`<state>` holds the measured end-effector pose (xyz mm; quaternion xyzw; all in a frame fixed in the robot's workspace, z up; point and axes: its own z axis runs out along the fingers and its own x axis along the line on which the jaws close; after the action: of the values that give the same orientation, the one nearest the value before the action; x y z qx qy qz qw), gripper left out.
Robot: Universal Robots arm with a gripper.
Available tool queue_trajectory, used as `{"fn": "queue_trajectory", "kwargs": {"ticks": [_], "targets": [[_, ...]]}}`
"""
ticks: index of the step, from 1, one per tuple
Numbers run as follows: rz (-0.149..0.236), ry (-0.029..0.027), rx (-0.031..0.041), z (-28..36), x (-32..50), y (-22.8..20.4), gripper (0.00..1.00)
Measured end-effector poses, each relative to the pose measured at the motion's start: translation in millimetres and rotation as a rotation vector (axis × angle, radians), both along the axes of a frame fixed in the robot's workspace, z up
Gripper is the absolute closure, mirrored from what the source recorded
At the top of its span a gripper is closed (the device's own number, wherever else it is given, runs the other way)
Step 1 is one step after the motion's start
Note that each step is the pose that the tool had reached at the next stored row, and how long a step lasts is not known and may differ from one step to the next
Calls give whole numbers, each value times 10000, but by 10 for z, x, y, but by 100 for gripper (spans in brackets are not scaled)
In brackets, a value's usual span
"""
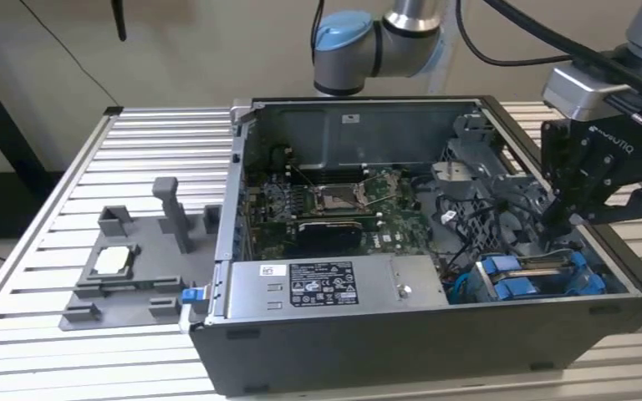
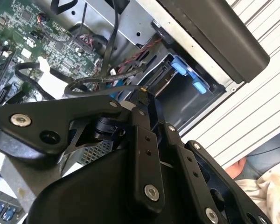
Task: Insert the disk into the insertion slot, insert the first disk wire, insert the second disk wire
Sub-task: 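Insert the first disk wire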
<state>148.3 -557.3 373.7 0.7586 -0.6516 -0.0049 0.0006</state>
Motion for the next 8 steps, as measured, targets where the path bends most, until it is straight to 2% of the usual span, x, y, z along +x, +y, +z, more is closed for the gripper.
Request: {"fn": "queue_trajectory", "kwargs": {"ticks": [1, 4, 5, 8], "targets": [[0, 31, 0, -5, 13, -3, 81], [-1, 208, 1, -12, 47, -11, 81], [0, 240, 0, -12, 57, -13, 81], [0, 249, 1, -14, 77, -14, 81]]}}
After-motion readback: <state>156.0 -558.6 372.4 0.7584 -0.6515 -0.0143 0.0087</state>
